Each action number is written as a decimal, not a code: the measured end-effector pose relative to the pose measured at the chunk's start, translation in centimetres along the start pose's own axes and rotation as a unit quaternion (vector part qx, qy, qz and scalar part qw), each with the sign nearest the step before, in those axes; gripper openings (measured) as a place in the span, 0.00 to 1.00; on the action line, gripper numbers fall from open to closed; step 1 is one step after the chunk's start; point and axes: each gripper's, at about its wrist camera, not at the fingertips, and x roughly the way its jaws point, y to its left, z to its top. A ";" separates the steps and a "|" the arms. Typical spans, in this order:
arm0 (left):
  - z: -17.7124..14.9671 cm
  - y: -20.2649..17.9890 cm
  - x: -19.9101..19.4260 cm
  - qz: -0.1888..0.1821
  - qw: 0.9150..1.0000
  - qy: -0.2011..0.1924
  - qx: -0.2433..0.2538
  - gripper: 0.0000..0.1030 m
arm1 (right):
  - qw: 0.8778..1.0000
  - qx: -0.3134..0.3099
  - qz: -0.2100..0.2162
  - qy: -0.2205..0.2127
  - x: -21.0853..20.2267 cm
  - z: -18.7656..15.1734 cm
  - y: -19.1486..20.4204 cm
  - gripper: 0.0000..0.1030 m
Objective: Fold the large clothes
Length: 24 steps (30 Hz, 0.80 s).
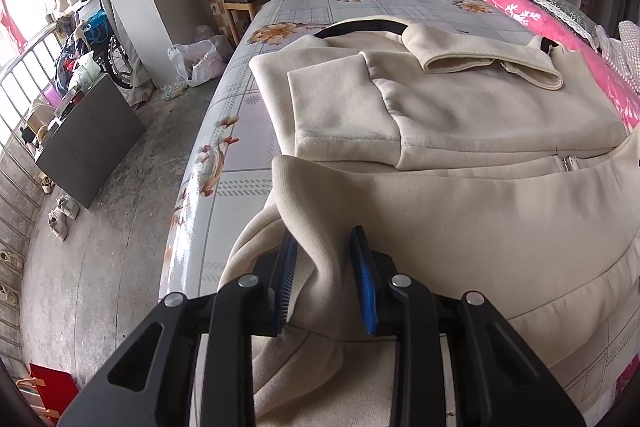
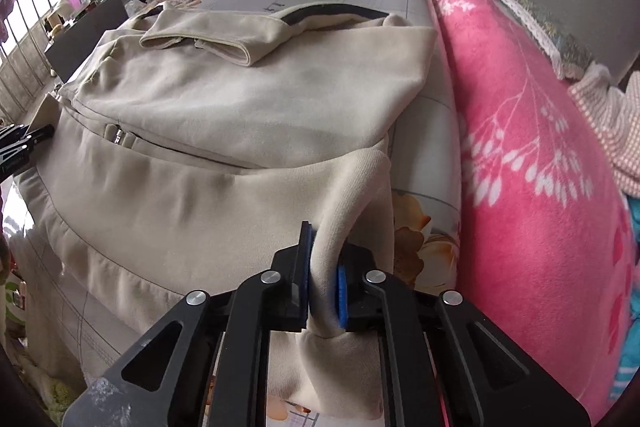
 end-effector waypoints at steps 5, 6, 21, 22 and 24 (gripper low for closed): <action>0.0 0.5 -0.9 -0.002 1.000 -0.018 -0.013 0.13 | 0.998 -0.021 -0.038 -0.034 -2.1 -0.5 1.1 0.05; 0.0 0.5 -1.2 -0.002 1.000 -0.023 -0.014 0.12 | 0.998 -0.023 -0.042 -0.040 -2.4 -0.6 1.3 0.05; -2.5 0.0 -8.2 0.025 0.993 -0.118 -0.008 0.09 | 0.993 0.000 -0.048 -0.112 -8.0 -3.2 2.1 0.04; -2.7 0.0 -8.7 0.025 0.992 -0.123 -0.010 0.09 | 0.992 0.004 -0.046 -0.118 -8.4 -3.5 2.0 0.04; -3.2 0.2 -9.8 0.024 0.990 -0.136 -0.020 0.09 | 0.991 0.011 -0.042 -0.130 -9.2 -3.9 1.9 0.04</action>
